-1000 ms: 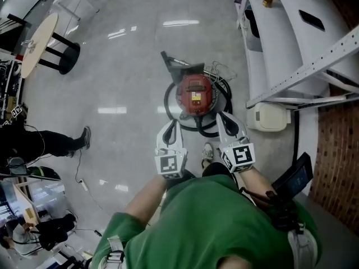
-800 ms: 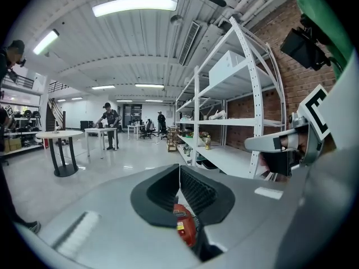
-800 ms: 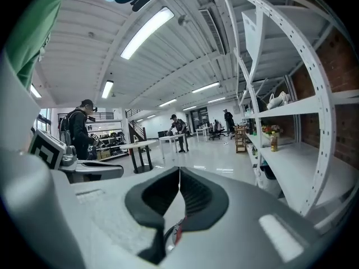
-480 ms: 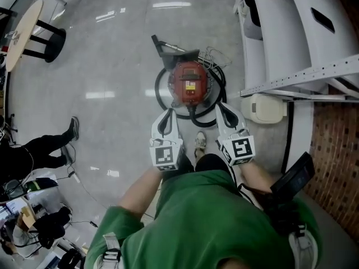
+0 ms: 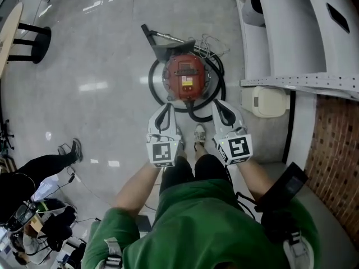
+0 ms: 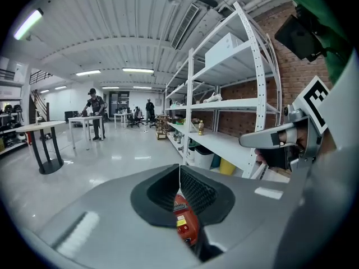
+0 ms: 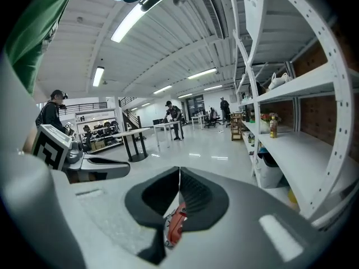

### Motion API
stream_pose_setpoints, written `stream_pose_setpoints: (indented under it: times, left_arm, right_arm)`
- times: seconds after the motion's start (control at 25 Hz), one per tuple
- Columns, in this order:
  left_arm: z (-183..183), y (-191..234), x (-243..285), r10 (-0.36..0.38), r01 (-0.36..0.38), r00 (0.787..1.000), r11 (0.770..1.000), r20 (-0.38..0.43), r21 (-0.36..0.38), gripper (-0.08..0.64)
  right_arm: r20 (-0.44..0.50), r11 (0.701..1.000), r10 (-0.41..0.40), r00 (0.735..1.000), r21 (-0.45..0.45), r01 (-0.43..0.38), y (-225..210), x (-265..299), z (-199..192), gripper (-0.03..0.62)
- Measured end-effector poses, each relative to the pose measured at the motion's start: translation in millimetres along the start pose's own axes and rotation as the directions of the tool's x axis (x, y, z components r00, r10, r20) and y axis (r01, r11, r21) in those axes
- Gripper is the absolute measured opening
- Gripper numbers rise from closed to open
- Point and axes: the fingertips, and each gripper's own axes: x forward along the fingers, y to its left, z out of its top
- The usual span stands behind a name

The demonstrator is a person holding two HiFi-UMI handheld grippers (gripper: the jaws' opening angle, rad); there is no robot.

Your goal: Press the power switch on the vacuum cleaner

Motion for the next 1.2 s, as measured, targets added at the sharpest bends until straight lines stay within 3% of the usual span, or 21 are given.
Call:
stream_pose_setpoints:
  times: [0.56, 1.2]
  left_arm:
    - [-103, 5, 58, -0.066, 0.071, 0.988, 0.997, -0.141, 0.030, 0.006]
    - [-206, 0, 116, -0.088, 0.100, 0.974, 0.994, -0.208, 0.049, 0.006]
  right_arm:
    - [-0.115, 0.998, -0.008, 0.993, 0.061, 0.015, -14, 61, -105, 0.005]
    - [-0.206, 0.998, 0.012, 0.978, 0.062, 0.001, -22, 95, -222, 0.005]
